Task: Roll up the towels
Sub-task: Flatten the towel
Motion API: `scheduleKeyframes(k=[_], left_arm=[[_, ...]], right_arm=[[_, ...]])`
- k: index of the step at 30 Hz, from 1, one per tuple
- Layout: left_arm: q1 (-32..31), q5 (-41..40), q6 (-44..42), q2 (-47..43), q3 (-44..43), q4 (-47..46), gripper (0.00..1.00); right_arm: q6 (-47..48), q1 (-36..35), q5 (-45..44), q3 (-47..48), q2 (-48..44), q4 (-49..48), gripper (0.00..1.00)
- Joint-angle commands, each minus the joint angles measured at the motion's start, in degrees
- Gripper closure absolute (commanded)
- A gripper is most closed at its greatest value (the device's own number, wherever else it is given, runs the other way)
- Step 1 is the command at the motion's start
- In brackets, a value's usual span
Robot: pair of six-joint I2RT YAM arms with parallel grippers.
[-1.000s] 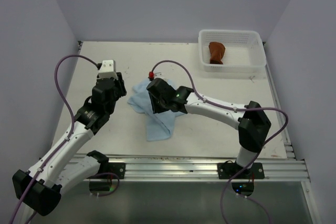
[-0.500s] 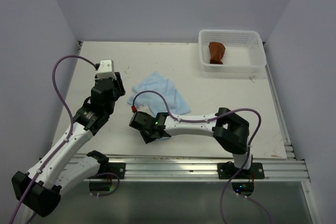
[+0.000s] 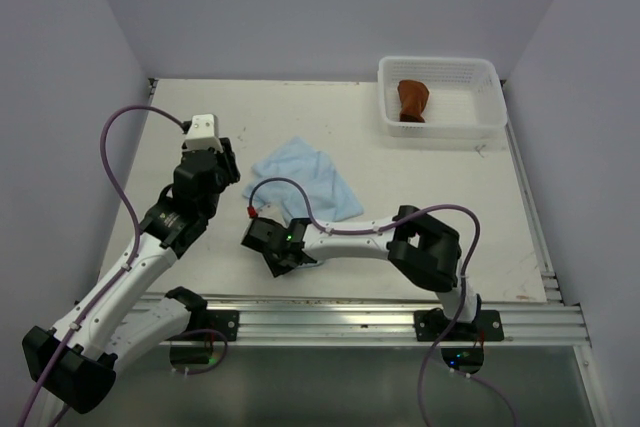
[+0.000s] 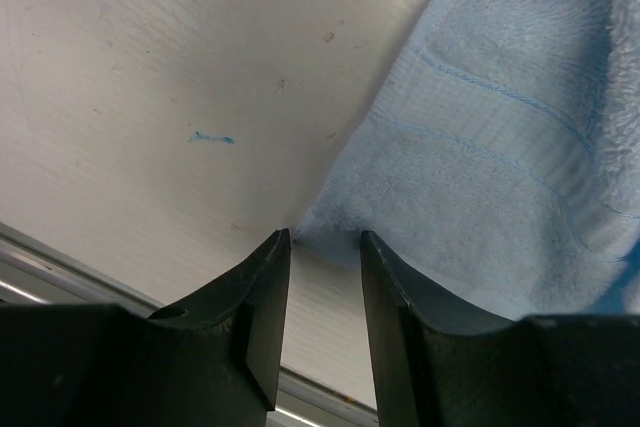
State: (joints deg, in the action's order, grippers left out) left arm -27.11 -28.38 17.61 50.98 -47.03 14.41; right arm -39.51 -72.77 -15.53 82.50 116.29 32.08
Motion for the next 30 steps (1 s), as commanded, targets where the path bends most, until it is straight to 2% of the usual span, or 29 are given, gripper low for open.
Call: scheduleKeyframes(k=[1, 3, 6, 9, 10, 13, 19, 20, 24, 30], left_arm=[[0.3, 0.6, 1.0, -0.1, -1.1, -1.2, 0.52], [0.3, 0.6, 1.0, -0.1, -1.1, -1.3, 0.52], [0.3, 0.6, 1.0, -0.1, -1.2, -1.3, 0.52], [0.3, 0.6, 1.0, -0.1, -1.1, -1.3, 0.52], [0.3, 0.6, 1.0, -0.1, -1.1, -1.3, 0.52], [0.3, 0.4, 0.9, 0.0, -1.1, -1.3, 0.52], [0.3, 0.3, 0.9, 0.3, -1.1, -1.4, 0.52], [0.3, 0.3, 0.9, 0.3, -1.1, -1.4, 0.52], [0.3, 0.7, 0.9, 1.0, -1.1, -1.4, 0.52], [0.3, 1.0, 0.8, 2.6, -1.1, -1.1, 0.52]], right_arm=[[-1.3, -1.1, -1.3, 2.7, 1.4, 0.1, 0.61], [-1.5, -1.5, -2.3, 3.3, 2.6, 0.8, 0.63], [-2.3, -1.8, -3.9, 4.2, 3.9, 2.7, 0.71], [-3.1, -1.9, -4.6, 3.9, 3.7, 4.3, 0.85], [-3.2, -1.8, -4.8, 3.6, 3.2, 4.5, 0.92], [-3.3, -1.7, -6.6, 1.8, -0.9, 4.9, 0.99], [-4.3, 4.1, -10.0, -5.8, -16.0, 7.3, 1.0], [-4.7, 7.3, -10.9, -7.1, -21.6, 7.6, 1.0], [-5.0, 16.7, -11.8, -14.6, -33.4, 9.1, 1.0], [-4.6, 28.6, -12.4, -22.7, -41.8, 12.0, 1.0]])
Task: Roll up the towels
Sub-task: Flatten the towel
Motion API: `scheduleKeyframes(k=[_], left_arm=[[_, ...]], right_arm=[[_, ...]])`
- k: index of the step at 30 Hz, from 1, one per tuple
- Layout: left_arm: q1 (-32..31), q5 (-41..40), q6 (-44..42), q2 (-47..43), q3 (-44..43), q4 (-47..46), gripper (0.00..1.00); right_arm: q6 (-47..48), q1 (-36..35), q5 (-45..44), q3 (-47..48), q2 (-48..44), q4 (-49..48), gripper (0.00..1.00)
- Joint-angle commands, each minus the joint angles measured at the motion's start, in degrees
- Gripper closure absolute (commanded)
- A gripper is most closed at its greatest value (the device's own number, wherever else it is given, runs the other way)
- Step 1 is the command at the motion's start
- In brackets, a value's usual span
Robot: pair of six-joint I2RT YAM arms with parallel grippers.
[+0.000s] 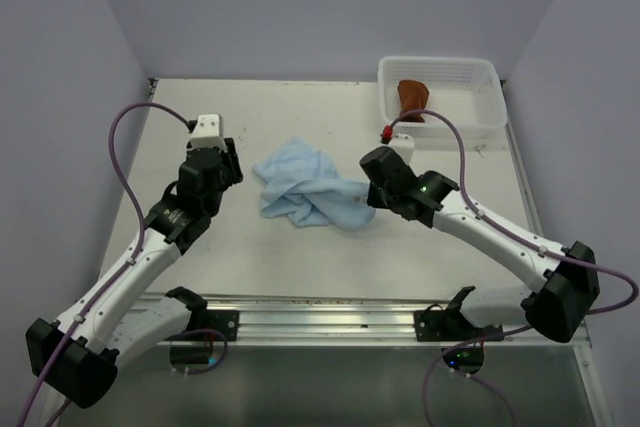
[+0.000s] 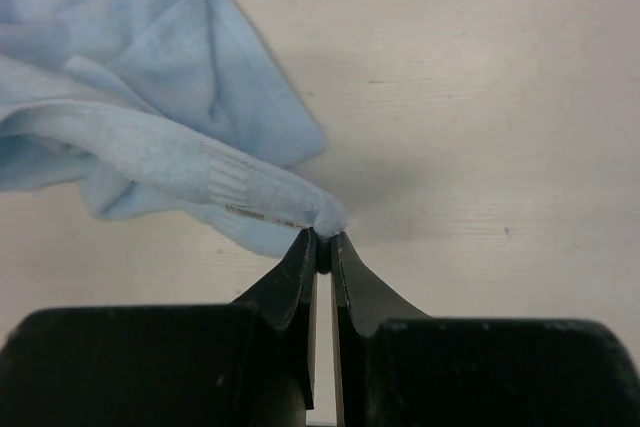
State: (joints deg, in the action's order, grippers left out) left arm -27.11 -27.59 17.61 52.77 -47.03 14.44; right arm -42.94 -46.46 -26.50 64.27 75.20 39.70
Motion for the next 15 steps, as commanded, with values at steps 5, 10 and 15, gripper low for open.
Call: scheduleKeyframes(k=[5, 10, 15], left_arm=[[0.3, 3.1, 1.7, 4.9, -1.7, 0.1, 0.52], [0.3, 6.8, 4.6, 9.6, -2.1, 1.7, 0.52], [0.3, 12.0, 8.0, 12.3, 0.3, -0.1, 0.53]], right_arm=[[-1.5, 9.4, -1.8, -9.8, -3.0, 4.2, 1.0], [2.2, 21.2, -2.7, -13.3, -6.4, 4.1, 1.0], [7.6, 31.2, -0.8, -13.0, -7.3, 3.6, 1.0]])
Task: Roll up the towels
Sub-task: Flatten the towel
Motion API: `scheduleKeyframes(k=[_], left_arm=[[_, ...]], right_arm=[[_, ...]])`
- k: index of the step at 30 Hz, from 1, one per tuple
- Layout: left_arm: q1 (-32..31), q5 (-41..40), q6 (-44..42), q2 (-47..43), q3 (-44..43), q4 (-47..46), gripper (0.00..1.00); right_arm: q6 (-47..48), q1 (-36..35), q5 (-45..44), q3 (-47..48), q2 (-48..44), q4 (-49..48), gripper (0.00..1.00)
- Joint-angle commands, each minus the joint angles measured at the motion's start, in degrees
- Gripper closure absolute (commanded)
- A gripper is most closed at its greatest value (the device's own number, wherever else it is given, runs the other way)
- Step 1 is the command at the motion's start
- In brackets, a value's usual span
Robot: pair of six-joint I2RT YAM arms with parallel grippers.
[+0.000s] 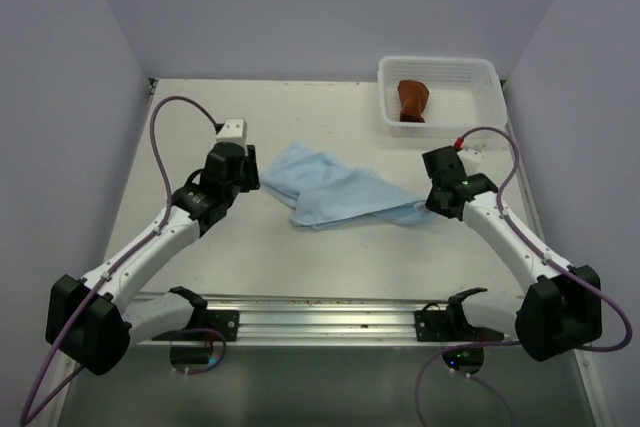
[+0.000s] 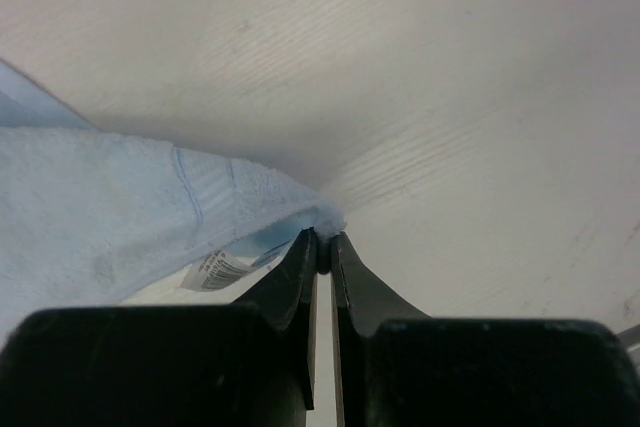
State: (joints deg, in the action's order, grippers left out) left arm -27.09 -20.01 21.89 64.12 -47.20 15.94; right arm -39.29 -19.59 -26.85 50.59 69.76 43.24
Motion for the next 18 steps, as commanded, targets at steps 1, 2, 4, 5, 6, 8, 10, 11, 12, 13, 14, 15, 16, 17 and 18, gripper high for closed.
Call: scheduleKeyframes(k=[1, 2, 4, 5, 6, 8, 10, 11, 12, 13, 14, 15, 16, 17, 18], left_arm=[[0.3, 5.1, 4.4, 1.9, 0.8, -2.0, 0.53], [0.3, 5.3, 6.0, 2.5, 1.8, -2.1, 0.54], [0.3, 7.9, 7.7, 3.9, 2.8, -3.8, 0.54], [0.3, 8.8, 9.2, 4.4, 3.5, -4.3, 0.54], [0.3, 10.9, 9.7, 5.0, 3.9, -5.1, 0.55], [0.3, 13.0, 11.6, 7.4, 5.4, -8.7, 0.57], [0.2, 16.1, 12.3, 10.7, 5.5, -11.2, 0.59], [0.2, 16.9, 12.4, 11.8, 5.5, -11.9, 0.6], [0.2, 17.2, 12.5, 12.9, 5.5, -12.8, 0.6], [0.1, 17.2, 12.2, 14.7, 5.5, -14.6, 0.6], [0.1, 17.0, 11.9, 15.6, 5.5, -15.0, 0.6], [0.1, 16.7, 11.7, 16.6, 5.3, -15.2, 0.6], [0.1, 16.3, 11.4, 18.4, 4.7, -17.6, 0.6], [0.1, 16.0, 11.3, 19.3, 4.3, -18.0, 0.6], [0.1, 15.9, 11.3, 20.2, 4.0, -18.3, 0.6]], right_arm=[[4.7, 5.6, -0.6, 0.8, -1.7, -0.1, 1.0], [5.7, 7.3, -0.9, 1.0, -1.6, -0.4, 1.0], [6.7, 8.6, -2.2, 1.6, -0.6, -0.9, 1.0], [7.2, 9.6, -2.0, 1.7, -0.1, -1.1, 1.0], [7.4, 10.1, 0.0, 1.5, 0.7, -1.8, 1.0], [7.5, 10.9, 2.1, 1.3, 1.9, -3.4, 1.0], [7.3, 11.2, 3.8, 1.0, 3.5, -4.4, 1.0], [7.4, 11.2, 4.3, 1.0, 4.0, -4.7, 1.0], [7.6, 11.3, 4.6, 0.8, 4.3, -4.8, 1.0], [7.5, 11.3, 4.9, 0.7, 4.7, -5.4, 1.0], [7.5, 11.6, 5.9, 0.7, 4.9, -5.6, 1.0], [7.6, 11.5, 6.6, 0.5, 5.0, -6.1, 1.0], [7.5, 11.6, 7.2, 0.4, 5.2, -6.4, 1.0], [7.5, 11.6, 7.9, 0.4, 5.4, -6.8, 1.0], [7.6, 11.8, 8.2, 0.5, 5.6, -6.8, 1.0]])
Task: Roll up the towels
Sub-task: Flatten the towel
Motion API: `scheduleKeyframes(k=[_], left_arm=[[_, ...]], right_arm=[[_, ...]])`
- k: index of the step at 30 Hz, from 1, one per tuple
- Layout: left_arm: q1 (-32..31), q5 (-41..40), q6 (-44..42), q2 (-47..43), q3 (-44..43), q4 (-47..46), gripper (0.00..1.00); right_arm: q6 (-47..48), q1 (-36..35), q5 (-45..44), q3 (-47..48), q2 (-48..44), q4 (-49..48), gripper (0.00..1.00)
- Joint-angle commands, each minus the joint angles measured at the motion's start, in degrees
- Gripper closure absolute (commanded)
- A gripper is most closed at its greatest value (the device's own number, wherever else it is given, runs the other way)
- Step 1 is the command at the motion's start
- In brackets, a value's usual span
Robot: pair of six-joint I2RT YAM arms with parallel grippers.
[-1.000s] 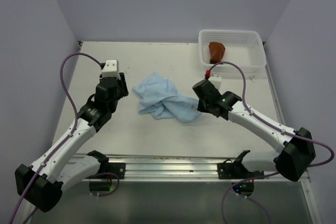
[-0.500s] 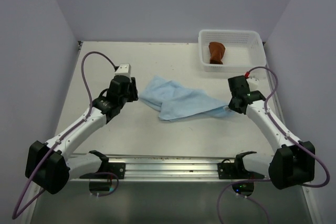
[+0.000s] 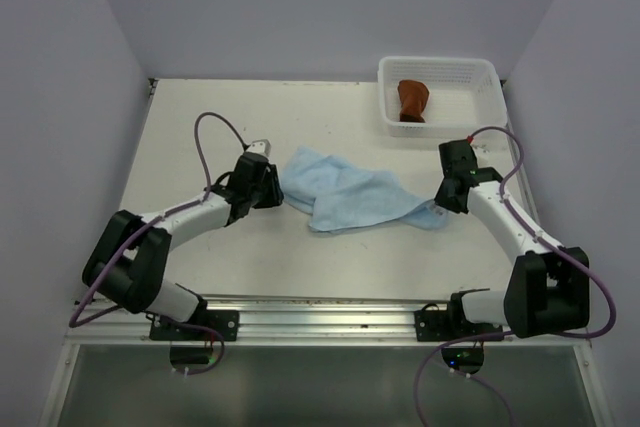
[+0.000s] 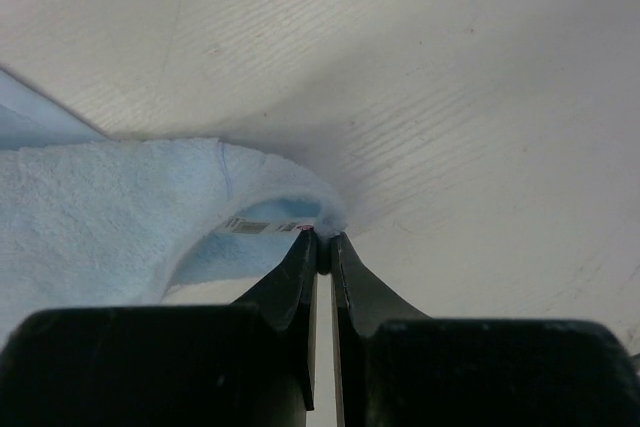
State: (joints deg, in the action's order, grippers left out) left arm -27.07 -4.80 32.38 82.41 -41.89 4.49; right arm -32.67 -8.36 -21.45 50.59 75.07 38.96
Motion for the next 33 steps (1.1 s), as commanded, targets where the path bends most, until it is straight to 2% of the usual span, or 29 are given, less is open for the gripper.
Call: scheduleKeyframes(k=[1, 9, 15, 18, 21, 22, 26, 33], left_arm=[[0.1, 0.5, 0.9, 3.8, -2.5, -6.9, 0.6], [0.0, -0.5, 1.3, 12.3, -7.3, -5.1, 0.59], [-0.8, -1.2, 1.4, 14.6, -7.4, -4.8, 0.56], [-1.4, -1.5, 1.1, 16.2, -7.7, -4.6, 0.68], [-1.5, -3.0, 0.8, 17.7, -8.4, -1.3, 1.0], [-1.5, -3.5, 0.9, 17.7, -8.5, -0.6, 1.0], [-1.5, -6.3, 0.8, 13.2, -7.9, 1.4, 1.0], [-1.2, -13.9, -1.0, -5.9, -9.2, 10.4, 1.0]], right_arm=[[0.9, 0.6, 3.1, 0.5, 0.4, -2.5, 1.0], [0.8, 0.7, 4.9, -0.1, 0.8, -3.9, 1.0], [0.8, 0.7, 5.7, -1.1, 0.2, -4.9, 1.0], [0.7, 0.8, 6.0, -1.2, -0.1, -5.0, 1.0], [0.7, 0.9, 6.2, -0.9, -0.5, -4.9, 1.0], [0.7, 1.2, 6.4, -0.7, -0.9, -4.8, 1.0], [0.8, 1.5, 5.2, 0.9, -2.1, -3.2, 1.0], [0.4, 1.6, 1.9, 4.8, -4.3, -0.4, 1.0]])
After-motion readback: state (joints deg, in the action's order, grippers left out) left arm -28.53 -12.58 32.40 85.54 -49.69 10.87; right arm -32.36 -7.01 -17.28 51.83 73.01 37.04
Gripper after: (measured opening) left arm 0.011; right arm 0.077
